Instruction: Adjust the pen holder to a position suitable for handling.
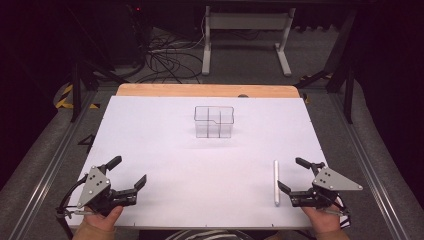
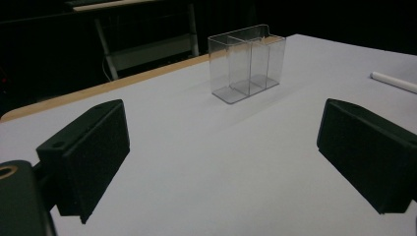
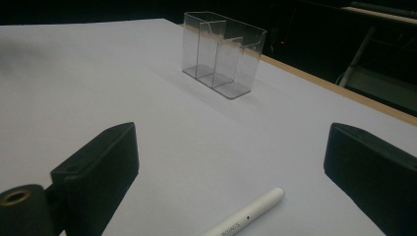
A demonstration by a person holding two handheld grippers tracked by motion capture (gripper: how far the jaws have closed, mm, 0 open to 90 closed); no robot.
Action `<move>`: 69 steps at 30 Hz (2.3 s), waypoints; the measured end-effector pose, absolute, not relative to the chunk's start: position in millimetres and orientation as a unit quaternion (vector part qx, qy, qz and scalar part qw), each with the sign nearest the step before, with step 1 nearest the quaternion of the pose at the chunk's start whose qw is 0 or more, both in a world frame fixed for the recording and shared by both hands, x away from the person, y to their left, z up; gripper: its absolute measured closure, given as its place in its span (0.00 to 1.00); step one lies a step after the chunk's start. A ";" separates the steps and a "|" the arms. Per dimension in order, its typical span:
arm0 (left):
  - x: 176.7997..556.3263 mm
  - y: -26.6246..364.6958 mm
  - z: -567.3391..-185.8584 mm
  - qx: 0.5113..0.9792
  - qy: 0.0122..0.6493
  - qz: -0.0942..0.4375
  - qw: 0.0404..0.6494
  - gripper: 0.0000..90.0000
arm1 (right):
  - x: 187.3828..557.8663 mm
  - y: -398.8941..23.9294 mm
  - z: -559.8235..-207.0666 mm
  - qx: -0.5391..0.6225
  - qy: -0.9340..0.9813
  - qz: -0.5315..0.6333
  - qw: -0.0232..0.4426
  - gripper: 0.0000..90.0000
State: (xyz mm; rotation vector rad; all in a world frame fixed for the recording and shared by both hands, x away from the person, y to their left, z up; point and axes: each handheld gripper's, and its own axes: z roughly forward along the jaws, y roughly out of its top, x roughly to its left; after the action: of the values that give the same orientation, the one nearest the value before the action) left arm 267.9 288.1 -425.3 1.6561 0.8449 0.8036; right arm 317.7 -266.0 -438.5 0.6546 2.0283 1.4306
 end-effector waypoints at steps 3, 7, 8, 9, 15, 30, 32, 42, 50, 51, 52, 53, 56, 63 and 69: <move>267.6 287.9 -425.1 0.693 0.353 0.337 0.530 0.07 | 317.4 -265.7 -437.7 0.243 0.759 0.534 0.283 0.07; 267.6 287.8 -425.0 0.693 0.354 0.337 0.530 0.07 | 317.2 -265.1 -436.3 0.240 0.761 0.533 0.281 0.07; 267.5 287.8 -425.0 0.693 0.354 0.337 0.530 0.07 | 317.4 -265.1 -436.1 0.238 0.761 0.534 0.280 0.07; 267.5 287.7 -425.1 0.693 0.353 0.337 0.531 0.07 | 317.7 -265.0 -435.9 0.238 0.762 0.533 0.280 0.07; 267.5 287.3 -425.3 0.694 0.354 0.337 0.528 0.07 | 317.6 -263.8 -435.1 0.235 0.764 0.533 0.278 0.07; 268.1 286.5 -425.7 0.696 0.354 0.337 0.526 0.08 | 321.5 -258.6 -424.7 0.230 0.769 0.529 0.276 0.07; 268.0 286.4 -425.7 0.696 0.354 0.337 0.525 0.08 | 324.5 -256.0 -421.1 0.228 0.771 0.530 0.271 0.07; 268.3 286.5 -426.1 0.697 0.354 0.336 0.525 0.08 | 340.9 -238.3 -405.1 0.217 0.780 0.527 0.258 0.06; 269.2 286.1 -426.3 0.699 0.352 0.335 0.525 0.08 | 350.7 -228.3 -392.2 0.206 0.783 0.528 0.258 0.06; 269.2 286.1 -426.3 0.698 0.352 0.335 0.525 0.08 | 352.0 -227.5 -391.0 0.204 0.783 0.528 0.258 0.06; 269.3 286.0 -426.2 0.699 0.352 0.335 0.525 0.08 | 353.0 -226.4 -389.8 0.204 0.783 0.529 0.256 0.06; 269.3 286.0 -426.3 0.699 0.352 0.335 0.525 0.08 | 353.9 -225.3 -388.8 0.203 0.783 0.530 0.255 0.06; 269.5 286.1 -426.4 0.699 0.353 0.334 0.525 0.08 | 355.9 -222.0 -386.6 0.199 0.784 0.529 0.255 0.06; 269.6 285.9 -426.6 0.699 0.352 0.334 0.525 0.08 | 358.0 -219.0 -380.4 0.192 0.788 0.527 0.253 0.06; 268.7 285.7 -426.9 0.700 0.353 0.335 0.523 0.08 | 364.9 -213.8 -370.2 0.179 0.805 0.519 0.224 0.11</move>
State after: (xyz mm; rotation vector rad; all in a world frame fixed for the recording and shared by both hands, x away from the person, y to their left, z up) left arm 268.7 285.7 -426.9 1.6749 0.8462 0.8009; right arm 364.9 -213.8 -370.2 0.4937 2.2225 1.4314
